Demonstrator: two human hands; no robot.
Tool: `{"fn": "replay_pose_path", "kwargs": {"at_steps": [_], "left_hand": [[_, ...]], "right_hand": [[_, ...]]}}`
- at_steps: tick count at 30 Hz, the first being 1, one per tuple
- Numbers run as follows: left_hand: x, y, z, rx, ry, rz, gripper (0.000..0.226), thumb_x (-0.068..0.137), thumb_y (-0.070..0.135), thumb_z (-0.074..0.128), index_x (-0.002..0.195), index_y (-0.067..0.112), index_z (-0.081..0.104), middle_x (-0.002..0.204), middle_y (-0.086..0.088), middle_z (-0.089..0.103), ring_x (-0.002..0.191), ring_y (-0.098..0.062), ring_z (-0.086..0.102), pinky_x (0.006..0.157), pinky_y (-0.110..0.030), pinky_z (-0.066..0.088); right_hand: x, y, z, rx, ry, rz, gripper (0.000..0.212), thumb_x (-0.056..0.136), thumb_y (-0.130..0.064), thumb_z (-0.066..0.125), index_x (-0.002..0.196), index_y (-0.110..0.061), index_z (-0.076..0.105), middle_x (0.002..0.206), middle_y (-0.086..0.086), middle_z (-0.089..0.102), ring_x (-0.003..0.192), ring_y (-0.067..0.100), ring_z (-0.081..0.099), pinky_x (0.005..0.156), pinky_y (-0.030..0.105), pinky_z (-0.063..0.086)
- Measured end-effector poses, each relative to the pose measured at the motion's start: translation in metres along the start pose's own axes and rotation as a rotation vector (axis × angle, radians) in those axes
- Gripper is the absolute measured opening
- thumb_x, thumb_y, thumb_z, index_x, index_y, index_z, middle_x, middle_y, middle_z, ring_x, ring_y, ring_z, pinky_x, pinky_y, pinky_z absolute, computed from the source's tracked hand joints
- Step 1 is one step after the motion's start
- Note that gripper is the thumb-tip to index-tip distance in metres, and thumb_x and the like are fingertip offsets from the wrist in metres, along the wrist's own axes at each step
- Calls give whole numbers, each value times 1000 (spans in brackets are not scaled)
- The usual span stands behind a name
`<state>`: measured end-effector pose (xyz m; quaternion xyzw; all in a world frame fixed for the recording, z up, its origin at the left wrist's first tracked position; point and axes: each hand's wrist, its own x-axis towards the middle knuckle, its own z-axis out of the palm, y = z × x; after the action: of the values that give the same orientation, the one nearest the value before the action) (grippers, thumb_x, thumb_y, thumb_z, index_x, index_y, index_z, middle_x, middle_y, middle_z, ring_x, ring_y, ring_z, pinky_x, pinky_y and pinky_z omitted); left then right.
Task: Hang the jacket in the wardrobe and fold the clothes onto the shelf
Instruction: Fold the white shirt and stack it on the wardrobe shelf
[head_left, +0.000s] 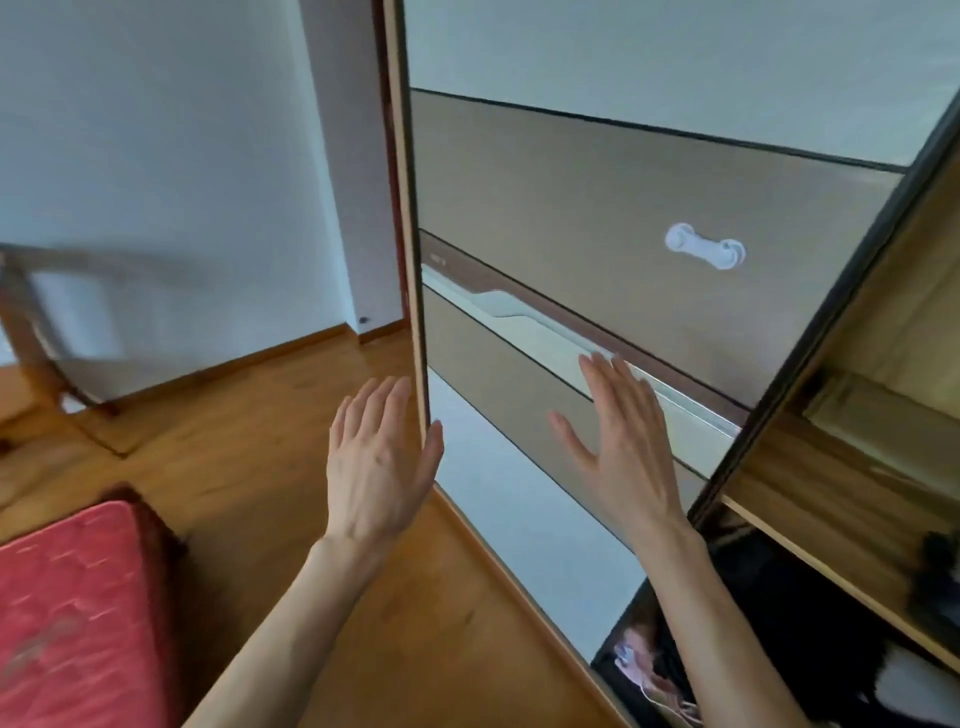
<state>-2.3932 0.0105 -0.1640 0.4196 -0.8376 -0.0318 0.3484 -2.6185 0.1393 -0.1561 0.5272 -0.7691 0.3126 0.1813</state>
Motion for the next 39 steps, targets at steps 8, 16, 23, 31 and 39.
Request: {"fn": "replay_pose_path", "kwargs": {"at_steps": [8,16,23,31,39], "left_hand": [[-1,-132,-52,179,150,-255,53,103,42,54,146,11,52,149,-9,57,146,-28,44,122,-51,33],[33,-226,-80,334,249,-440,60,102,49,49,150,14,49,152,-5,55,149,-23,41,123,-49,33],[28,-270,-109,487,365,-626,56,104,44,57,150,14,49,152,-5,54,148,-22,41,123,-48,32],[-62,-311,-170,690,437,-920,59,101,48,52,149,14,51,151,-7,55,145,-26,46,119,-52,37],[-199,-333,-236,849,552,-1227,61,98,50,49,145,11,55,147,-8,59,141,-28,48,117,-53,39]], "right_hand": [[73,-130,112,202,-122,-247,74,103,-68,32,158,-18,39,164,6,42,155,25,33,127,41,20],[152,-230,211,407,-182,-468,69,105,-62,40,159,-19,40,165,2,41,157,18,27,130,38,18],[181,-324,281,533,-339,-703,69,105,-65,42,161,-25,36,167,-3,37,158,11,20,128,36,15],[128,-462,309,770,-513,-974,72,104,-65,41,160,-20,36,165,1,39,158,14,22,130,40,18],[24,-599,302,941,-614,-1208,67,105,-60,47,158,-18,41,161,1,45,156,16,27,128,44,25]]}}
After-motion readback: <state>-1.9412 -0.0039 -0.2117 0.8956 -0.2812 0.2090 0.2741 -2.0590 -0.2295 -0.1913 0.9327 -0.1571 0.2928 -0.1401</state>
